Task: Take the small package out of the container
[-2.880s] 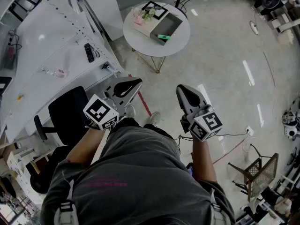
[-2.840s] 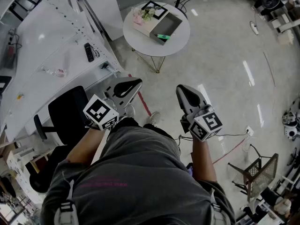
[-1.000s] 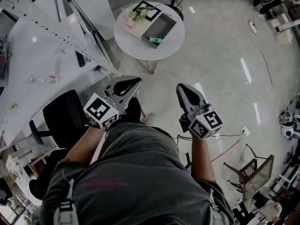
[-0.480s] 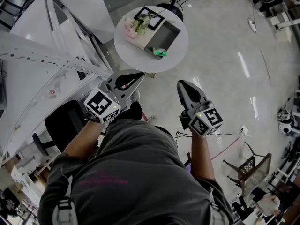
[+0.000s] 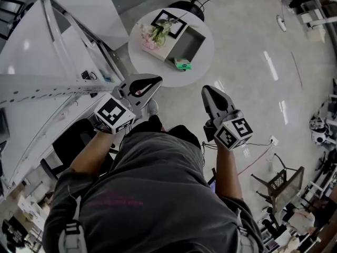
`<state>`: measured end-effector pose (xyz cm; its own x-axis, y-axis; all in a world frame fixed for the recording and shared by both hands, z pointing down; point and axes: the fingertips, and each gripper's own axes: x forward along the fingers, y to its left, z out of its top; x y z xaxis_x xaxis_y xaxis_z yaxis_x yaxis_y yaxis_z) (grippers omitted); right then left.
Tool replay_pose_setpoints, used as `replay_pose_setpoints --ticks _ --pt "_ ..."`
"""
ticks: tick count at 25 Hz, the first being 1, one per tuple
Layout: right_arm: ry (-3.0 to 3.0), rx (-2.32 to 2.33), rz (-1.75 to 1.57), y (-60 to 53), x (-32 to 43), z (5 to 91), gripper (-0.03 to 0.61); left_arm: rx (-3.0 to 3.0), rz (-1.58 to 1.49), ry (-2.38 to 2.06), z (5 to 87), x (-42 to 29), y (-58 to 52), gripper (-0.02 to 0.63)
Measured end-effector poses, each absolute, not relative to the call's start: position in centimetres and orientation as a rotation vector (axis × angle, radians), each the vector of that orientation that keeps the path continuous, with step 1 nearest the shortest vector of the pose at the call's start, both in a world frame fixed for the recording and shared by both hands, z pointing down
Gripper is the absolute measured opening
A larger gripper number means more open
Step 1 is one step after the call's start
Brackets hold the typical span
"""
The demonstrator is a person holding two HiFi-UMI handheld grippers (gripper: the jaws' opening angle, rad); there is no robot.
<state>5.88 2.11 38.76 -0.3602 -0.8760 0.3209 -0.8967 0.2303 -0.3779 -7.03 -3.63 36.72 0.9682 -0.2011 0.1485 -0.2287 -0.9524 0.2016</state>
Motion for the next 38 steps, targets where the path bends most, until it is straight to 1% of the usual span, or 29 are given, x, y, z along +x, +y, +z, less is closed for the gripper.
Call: replay_pose_setpoints --ticks 11,25,34,38 --pt "-2.41 1.71 0.854 -1.4 7.5 41.2 0.023 2.868 0.298 -0.309 40.4 -4.9 -6.3 0.015" --pt "-2.453 1.552 0.991 -5.4 15.2 46.4 0.023 2.914 0.632 -0.282 48.7 3.2 -6.8 0.015" --pt "-2.448 1.49 1.049 -6.0 20.0 49.3 0.023 2.92 0.999 -0.269 56.0 5.9 -7.0 0.02" --pt "-2.448 1.47 1.075 -5.8 21.0 50.0 0.021 2.91 1.154 -0.233 59.1 6.1 -6.7 0.044"
